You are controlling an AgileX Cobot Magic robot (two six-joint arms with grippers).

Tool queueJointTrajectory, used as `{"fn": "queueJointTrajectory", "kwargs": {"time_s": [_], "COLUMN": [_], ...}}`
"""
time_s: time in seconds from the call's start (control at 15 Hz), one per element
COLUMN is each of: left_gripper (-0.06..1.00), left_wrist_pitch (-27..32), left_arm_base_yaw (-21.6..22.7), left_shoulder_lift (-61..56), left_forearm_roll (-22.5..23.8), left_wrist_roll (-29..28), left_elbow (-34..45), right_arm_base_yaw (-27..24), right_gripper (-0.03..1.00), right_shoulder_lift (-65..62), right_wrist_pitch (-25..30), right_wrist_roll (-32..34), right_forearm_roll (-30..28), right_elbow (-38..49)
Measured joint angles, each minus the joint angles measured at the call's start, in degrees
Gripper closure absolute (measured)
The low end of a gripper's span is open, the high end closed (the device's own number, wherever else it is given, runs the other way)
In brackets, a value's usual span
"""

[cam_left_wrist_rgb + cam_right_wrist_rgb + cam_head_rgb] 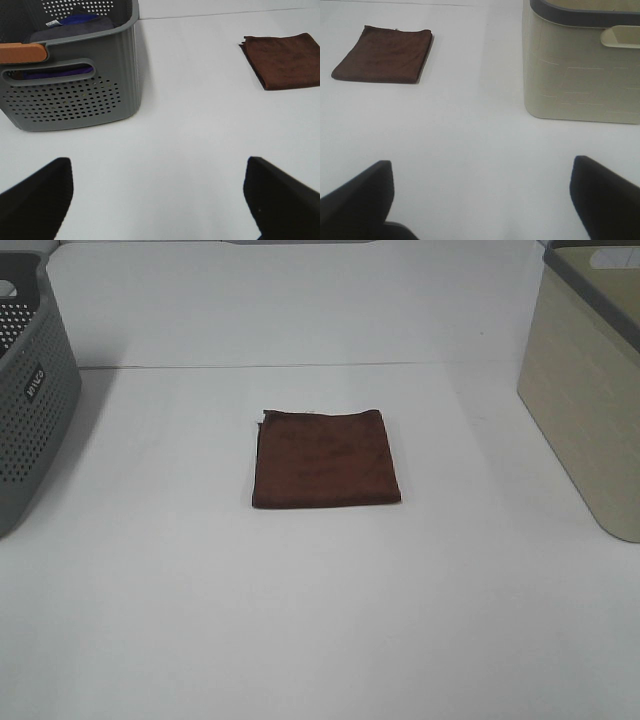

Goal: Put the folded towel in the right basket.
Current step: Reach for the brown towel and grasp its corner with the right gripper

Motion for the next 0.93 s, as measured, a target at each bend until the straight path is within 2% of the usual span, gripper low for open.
{"fn": "queueJointTrajectory", "kwargs": {"time_s": [0.27,0.4,0.6,0.8,0.87,0.93], "left_gripper": [0.07,0.07,0.07,0.07,0.07,0.07], "left_wrist_pitch": [0.0,0.0,0.0,0.0,0.0,0.0], "left_arm_base_yaw": [0.0,0.0,0.0,0.0,0.0,0.0], "left_shoulder_lift": [0.0,0.0,0.0,0.0,0.0,0.0], "left_forearm_roll": [0.0,0.0,0.0,0.0,0.0,0.0], "left_wrist_roll": [0.0,0.0,0.0,0.0,0.0,0.0], "left_elbow": [0.0,0.0,0.0,0.0,0.0,0.0], "right_arm_base_yaw": [0.0,0.0,0.0,0.0,0.0,0.0], "right_gripper": [0.07,0.08,0.12,0.13,0.13,0.13], "right_shoulder_lift": [0.0,2.4,14.7,29.1,37.5,39.8], "right_wrist_pitch": [0.0,-1.8,-7.1,-8.1,-8.0,-7.9], "right_wrist_roll": [0.0,0.0,-0.1,-1.2,-1.7,-1.7], "right_forearm_roll": [0.0,0.1,3.3,6.4,7.6,8.0], "right_elbow": [0.0,-0.7,-5.0,-10.5,-14.3,-15.7]}}
